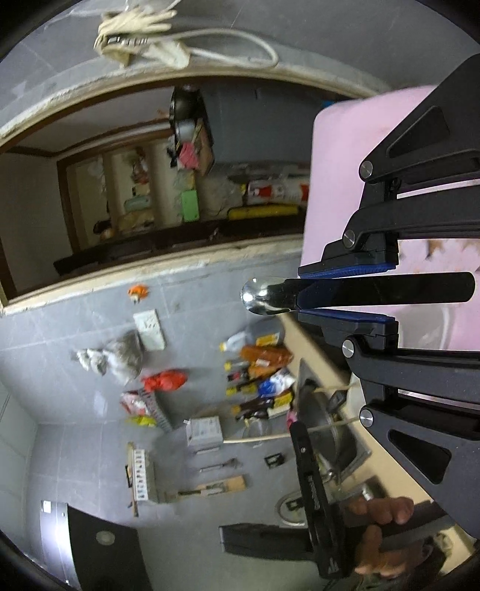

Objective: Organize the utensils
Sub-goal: 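Lift and carry the chopstick and knife over the white holder with both tools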

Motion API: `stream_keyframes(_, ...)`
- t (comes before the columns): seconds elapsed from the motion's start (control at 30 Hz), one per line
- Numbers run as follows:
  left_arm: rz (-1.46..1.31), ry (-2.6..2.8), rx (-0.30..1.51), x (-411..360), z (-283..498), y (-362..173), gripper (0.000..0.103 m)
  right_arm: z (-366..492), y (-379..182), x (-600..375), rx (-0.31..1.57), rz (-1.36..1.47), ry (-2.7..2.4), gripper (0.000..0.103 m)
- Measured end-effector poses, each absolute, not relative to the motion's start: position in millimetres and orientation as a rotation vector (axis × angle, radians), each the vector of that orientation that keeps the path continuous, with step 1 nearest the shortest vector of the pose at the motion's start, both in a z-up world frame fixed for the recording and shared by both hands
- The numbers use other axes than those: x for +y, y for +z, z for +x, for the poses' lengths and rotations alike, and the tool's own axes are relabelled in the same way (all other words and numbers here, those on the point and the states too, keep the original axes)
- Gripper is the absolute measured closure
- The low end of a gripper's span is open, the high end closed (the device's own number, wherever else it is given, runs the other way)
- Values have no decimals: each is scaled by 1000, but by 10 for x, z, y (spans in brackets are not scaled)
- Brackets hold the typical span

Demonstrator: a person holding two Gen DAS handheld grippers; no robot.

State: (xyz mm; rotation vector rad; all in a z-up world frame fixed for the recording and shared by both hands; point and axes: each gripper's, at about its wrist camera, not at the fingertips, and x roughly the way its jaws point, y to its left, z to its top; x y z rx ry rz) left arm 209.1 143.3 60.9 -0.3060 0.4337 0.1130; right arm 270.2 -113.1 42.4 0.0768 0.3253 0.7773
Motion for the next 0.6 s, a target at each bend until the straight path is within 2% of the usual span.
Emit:
stream_keyframes(0.3, -323, 175, 400, 1972, 2239, 565, 101, 2874, 547, -585, 284, 139, 849, 90)
stream_keyframes(0.6, -337, 175, 453, 2080, 2344, 236, 101, 2987, 367, -260, 350, 191, 866, 90)
